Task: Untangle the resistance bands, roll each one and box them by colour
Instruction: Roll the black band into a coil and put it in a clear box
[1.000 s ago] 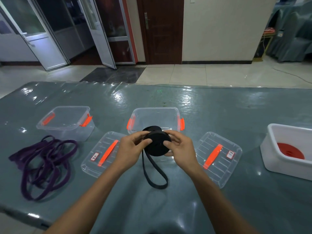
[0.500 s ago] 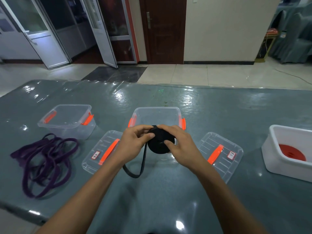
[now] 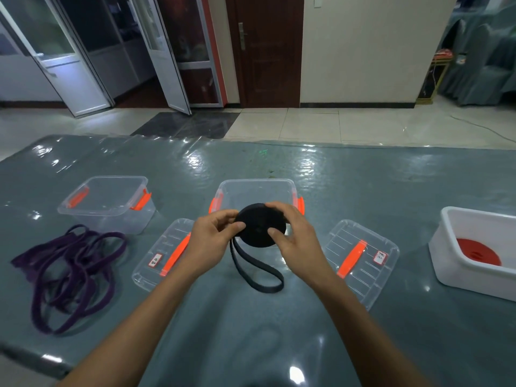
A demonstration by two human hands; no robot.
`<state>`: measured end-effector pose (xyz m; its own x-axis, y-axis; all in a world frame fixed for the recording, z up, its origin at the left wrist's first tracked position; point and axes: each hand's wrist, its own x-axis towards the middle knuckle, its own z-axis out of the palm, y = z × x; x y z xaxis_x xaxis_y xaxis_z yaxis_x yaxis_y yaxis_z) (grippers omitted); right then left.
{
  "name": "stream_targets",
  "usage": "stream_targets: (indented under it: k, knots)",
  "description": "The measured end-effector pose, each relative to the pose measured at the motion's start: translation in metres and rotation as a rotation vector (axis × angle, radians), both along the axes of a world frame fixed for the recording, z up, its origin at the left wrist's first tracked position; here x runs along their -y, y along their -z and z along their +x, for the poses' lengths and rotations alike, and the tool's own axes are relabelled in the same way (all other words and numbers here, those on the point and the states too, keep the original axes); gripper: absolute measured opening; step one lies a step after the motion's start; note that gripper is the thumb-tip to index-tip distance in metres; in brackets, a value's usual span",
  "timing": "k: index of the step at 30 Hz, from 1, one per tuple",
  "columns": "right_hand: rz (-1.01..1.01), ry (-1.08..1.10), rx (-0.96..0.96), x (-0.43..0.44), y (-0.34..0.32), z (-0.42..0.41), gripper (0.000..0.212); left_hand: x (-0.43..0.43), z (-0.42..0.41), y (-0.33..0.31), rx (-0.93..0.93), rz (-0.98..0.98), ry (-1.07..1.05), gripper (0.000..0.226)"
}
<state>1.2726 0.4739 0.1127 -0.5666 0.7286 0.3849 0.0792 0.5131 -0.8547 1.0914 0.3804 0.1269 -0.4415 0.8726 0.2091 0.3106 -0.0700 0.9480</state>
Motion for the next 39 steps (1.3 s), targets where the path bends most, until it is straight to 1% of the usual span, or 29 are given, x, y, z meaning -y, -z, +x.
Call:
stream_targets:
  k: [2, 4, 6, 7, 9, 13, 15, 16, 17, 20, 25, 28, 34, 36, 39]
  knots:
    - [0.092, -0.06, 0.079, -0.006, -0.003, 0.003, 0.053, 0.002, -0.006, -0.001, -0.089, -0.03, 0.033, 0.031]
    - [0.148, -0.125, 0.152, -0.01, -0.005, 0.006, 0.053, 0.004, -0.007, 0.0, -0.135, -0.066, 0.074, 0.028]
    - [0.176, -0.178, 0.217, -0.01, -0.007, 0.006, 0.055, 0.005, -0.004, 0.002, -0.187, -0.089, 0.114, 0.023]
    - [0.162, -0.187, 0.213, -0.01, -0.007, 0.006, 0.055, 0.005, -0.003, 0.002, -0.18, -0.09, 0.119, 0.022]
    - [0.067, -0.167, 0.118, -0.01, -0.007, 0.007, 0.053, 0.004, 0.0, 0.002, -0.098, -0.061, 0.092, 0.021]
    - [-0.328, -0.09, -0.211, -0.004, -0.005, 0.006, 0.052, 0.0, 0.01, 0.003, 0.12, 0.045, 0.022, 0.025]
    - [-0.409, -0.074, -0.281, 0.002, -0.003, 0.001, 0.053, -0.001, 0.013, 0.006, 0.203, 0.059, -0.008, 0.022]
    - [-0.398, -0.071, -0.266, 0.005, -0.002, 0.0, 0.054, 0.0, 0.013, 0.008, 0.225, 0.054, -0.018, 0.021]
    - [-0.343, -0.062, -0.216, 0.007, 0.0, -0.001, 0.055, 0.001, 0.011, 0.009, 0.232, 0.044, -0.024, 0.021]
    - [-0.048, -0.06, -0.003, 0.003, 0.001, 0.005, 0.058, 0.004, 0.004, 0.009, 0.216, -0.012, -0.008, 0.019]
    - [0.118, -0.168, 0.181, -0.007, -0.015, 0.015, 0.06, 0.007, -0.004, -0.002, 0.168, -0.135, 0.165, 0.021]
    - [0.134, -0.222, 0.244, -0.006, -0.024, 0.016, 0.061, 0.005, -0.004, -0.011, 0.153, -0.169, 0.238, 0.019]
    - [0.034, -0.335, 0.276, -0.009, -0.039, 0.021, 0.052, 0.004, 0.001, -0.018, 0.14, -0.223, 0.293, 0.018]
    - [-0.009, -0.315, 0.226, -0.011, -0.039, 0.022, 0.053, 0.003, 0.004, -0.018, 0.17, -0.184, 0.269, 0.017]
    - [-0.109, -0.198, 0.052, -0.008, -0.033, 0.019, 0.051, -0.001, 0.013, -0.013, 0.265, -0.07, 0.11, 0.016]
